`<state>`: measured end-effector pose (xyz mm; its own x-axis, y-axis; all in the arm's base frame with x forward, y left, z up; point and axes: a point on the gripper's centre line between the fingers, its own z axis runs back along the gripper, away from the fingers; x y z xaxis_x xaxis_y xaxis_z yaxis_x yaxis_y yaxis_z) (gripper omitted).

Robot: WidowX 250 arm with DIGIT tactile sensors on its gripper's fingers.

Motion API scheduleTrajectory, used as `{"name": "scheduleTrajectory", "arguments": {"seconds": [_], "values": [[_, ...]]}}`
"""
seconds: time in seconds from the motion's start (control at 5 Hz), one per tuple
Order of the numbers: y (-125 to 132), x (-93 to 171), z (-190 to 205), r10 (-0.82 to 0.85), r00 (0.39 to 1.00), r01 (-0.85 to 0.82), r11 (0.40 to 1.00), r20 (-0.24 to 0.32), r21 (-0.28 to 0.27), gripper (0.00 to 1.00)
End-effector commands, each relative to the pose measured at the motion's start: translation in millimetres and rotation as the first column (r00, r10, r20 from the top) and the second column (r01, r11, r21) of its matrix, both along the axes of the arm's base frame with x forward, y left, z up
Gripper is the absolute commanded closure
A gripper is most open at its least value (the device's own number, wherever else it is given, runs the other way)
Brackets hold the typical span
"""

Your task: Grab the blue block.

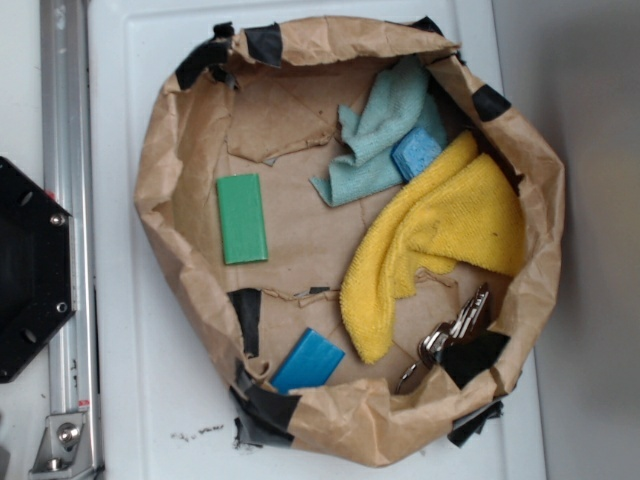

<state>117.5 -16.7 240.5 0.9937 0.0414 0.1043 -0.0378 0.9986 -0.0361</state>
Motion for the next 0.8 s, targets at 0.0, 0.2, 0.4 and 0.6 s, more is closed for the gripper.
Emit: {"name": "scheduleTrajectory", "arguments": {"seconds": [0.0, 0.2, 0.4, 0.6], "values": [[0.0, 0.0, 0.0, 0.0, 1.0, 0.0, 1.0, 0.0, 0.0, 0.0], [1.2, 50.0, -15.3, 0.13, 0.989, -0.124, 0.989, 0.074, -0.083, 0.0], [-1.3, 96.0, -29.0, 0.332, 0.939, -0.32, 0.939, 0.085, -0.129, 0.0], [3.9, 114.0, -61.1, 0.556, 0.83, -0.556, 0.824, -0.029, -0.113, 0.0]]}}
